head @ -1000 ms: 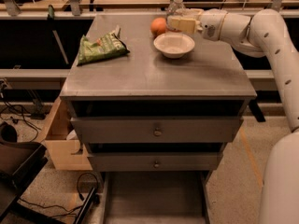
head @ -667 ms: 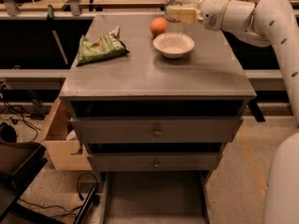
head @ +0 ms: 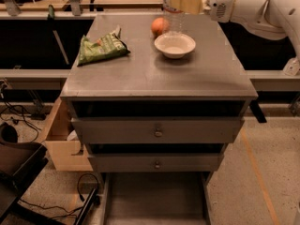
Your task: Pick water bottle from paper bowl and place on counter
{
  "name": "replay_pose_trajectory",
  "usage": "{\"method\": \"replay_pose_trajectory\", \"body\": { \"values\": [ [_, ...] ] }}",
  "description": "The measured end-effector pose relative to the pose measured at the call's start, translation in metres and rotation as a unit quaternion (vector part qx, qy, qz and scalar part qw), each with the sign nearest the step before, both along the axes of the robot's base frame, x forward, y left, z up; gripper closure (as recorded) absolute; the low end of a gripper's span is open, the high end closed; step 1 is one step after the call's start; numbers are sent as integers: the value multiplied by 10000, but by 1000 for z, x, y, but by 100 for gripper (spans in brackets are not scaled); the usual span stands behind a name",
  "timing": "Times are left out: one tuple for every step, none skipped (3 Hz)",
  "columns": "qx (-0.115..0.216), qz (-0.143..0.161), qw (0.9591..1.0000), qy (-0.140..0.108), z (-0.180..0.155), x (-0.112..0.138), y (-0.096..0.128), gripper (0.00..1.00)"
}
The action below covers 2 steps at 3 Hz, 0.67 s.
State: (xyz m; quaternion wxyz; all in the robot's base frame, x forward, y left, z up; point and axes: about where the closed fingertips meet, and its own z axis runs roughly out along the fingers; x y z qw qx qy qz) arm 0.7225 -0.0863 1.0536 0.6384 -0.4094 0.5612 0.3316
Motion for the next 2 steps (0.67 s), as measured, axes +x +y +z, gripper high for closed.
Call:
{"method": "replay_pose_trajectory", "body": {
  "values": [
    [89,169,9997,149,-6,-35,5,100],
    [26,187,9977,645,-47,-66,2,100]
  ]
}}
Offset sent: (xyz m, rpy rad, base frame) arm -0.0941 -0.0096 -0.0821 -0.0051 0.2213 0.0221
